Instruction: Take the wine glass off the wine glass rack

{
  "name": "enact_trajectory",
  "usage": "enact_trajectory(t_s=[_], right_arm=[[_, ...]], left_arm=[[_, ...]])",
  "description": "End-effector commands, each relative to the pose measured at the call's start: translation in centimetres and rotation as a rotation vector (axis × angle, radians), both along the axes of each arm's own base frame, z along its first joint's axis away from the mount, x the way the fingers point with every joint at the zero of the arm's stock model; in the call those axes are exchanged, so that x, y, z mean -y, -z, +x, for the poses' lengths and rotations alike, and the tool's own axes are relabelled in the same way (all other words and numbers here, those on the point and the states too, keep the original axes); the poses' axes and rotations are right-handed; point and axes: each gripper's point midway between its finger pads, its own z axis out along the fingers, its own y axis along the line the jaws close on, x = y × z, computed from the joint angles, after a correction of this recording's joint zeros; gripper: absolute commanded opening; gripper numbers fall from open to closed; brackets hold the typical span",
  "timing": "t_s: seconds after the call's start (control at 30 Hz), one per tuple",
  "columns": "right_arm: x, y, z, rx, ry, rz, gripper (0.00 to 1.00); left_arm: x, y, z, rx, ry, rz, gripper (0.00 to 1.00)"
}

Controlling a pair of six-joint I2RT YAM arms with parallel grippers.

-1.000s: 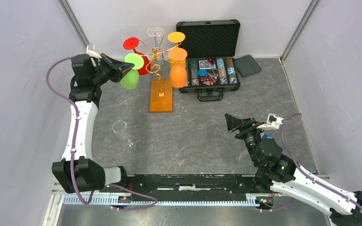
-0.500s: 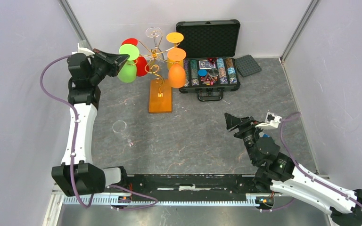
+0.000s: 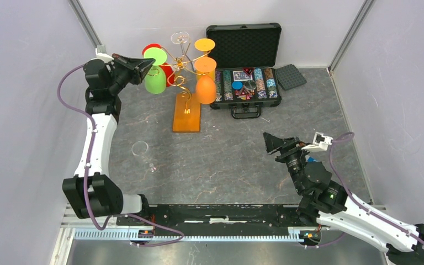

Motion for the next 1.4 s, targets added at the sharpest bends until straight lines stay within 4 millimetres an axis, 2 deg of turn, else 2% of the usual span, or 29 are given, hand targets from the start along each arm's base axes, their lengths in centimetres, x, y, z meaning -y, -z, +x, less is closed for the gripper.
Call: enact_trajectory(t_s=[0.0, 0.23, 0.57, 0.83, 0.9, 1.0, 1.13, 1.27, 1.37], right_arm=[[-0.7, -1.8, -0.3, 0.043, -0.048, -0.014, 0.81], [-1.7, -1.9, -0.5, 0.046, -0.097, -0.037, 0.83], [-2.1, -2.2, -0.8, 0.056, -0.122, -0.015, 0.85], [-5.2, -3.2, -1.9, 0.107, -0.282, -0.021, 0.9], [-6.3, -3.6, -2.4, 0.133, -0.343, -0.032, 0.92], [-7.8, -4.5, -2.9, 0.181, -0.412, -0.002, 0.95], [-9.5, -7.1, -3.5, 0.264, -0.482, 0.055, 0.97], [-10.0, -10.5, -3.9, 0.374, -0.504, 0.117, 0.98], [-9.8, -12.8, -4.1, 0.459, -0.493, 0.142, 0.98]], left_arm=[[1.9, -2.5, -1.3, 0.1, 0.123, -0.043, 0.02], [2.8, -1.2, -3.4, 0.068, 0.176, -0.055, 0.02], [2.7, -1.9, -7.0, 0.067, 0.132, -0.036, 0.02], [2.3, -1.4, -11.4, 0.035, 0.055, -0.03, 0.02], [2.5, -2.5, -13.0, 0.063, 0.058, -0.06, 0.02], [3.0, -6.1, -16.1, 0.163, 0.072, -0.059, 0.02], [3.6, -10.4, -19.6, 0.261, 0.088, -0.033, 0.02], [5.0, -14.4, -22.6, 0.36, 0.187, -0.061, 0.02], [6.3, -16.3, -24.4, 0.403, 0.289, -0.114, 0.02]])
